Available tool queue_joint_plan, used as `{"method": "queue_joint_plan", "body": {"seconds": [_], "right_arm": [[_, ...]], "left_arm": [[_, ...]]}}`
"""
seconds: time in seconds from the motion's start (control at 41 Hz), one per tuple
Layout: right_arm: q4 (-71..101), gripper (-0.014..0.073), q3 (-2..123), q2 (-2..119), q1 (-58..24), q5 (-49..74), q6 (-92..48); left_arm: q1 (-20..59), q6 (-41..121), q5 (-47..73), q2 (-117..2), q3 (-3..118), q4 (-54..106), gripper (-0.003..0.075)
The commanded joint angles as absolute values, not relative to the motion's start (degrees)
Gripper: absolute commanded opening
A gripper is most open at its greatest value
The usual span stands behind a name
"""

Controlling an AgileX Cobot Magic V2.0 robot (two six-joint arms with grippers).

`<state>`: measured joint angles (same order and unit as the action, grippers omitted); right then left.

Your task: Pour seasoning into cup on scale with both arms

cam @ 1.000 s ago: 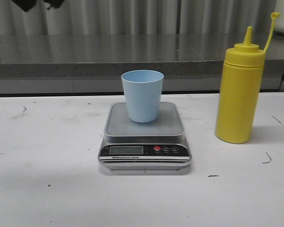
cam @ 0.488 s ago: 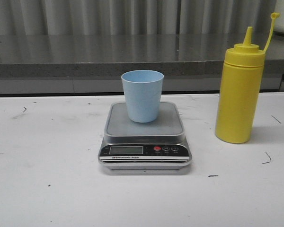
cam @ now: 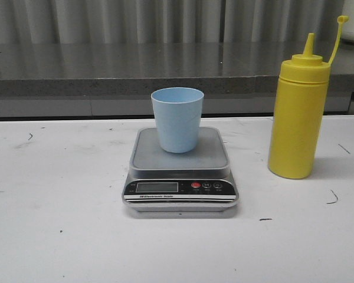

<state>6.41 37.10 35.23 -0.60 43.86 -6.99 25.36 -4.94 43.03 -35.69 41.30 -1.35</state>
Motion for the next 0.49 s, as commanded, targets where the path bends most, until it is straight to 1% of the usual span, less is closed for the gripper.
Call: {"method": "queue_joint_plan", "body": {"seconds": [0.0, 0.195, 0.268, 0.366, 0.39, 0.463], "right_arm": [[6.52, 0.0489, 38.98, 35.56, -0.35, 38.95, -7.67], [6.66, 0.0498, 38.98, 35.56, -0.61, 37.72, -7.73], [6.66, 0.0553, 38.98, 35.61, -1.86, 37.72, -9.90], [6.66, 0.0657, 38.98, 35.61, -5.50, 37.14, -11.79], [6.66, 0.0667, 38.98, 35.66, -6.60, 36.93, -11.96], [6.66, 0.0657, 39.28, 36.48, -8.99, 36.64, -12.02]], "left_arm": [[25.21, -5.53, 39.29, -35.66, 42.76, -1.12, 0.0355], [25.21, -5.53, 39.29, -35.66, 42.76, -1.12, 0.0355], [25.21, -5.53, 39.29, -35.66, 42.76, -1.12, 0.0355], [25.21, -5.53, 39.29, -35.66, 42.76, -1.12, 0.0355], [25.21, -5.53, 39.29, -35.66, 42.76, -1.12, 0.0355], [25.21, -5.53, 39.29, -35.66, 42.76, -1.12, 0.0355]]}}
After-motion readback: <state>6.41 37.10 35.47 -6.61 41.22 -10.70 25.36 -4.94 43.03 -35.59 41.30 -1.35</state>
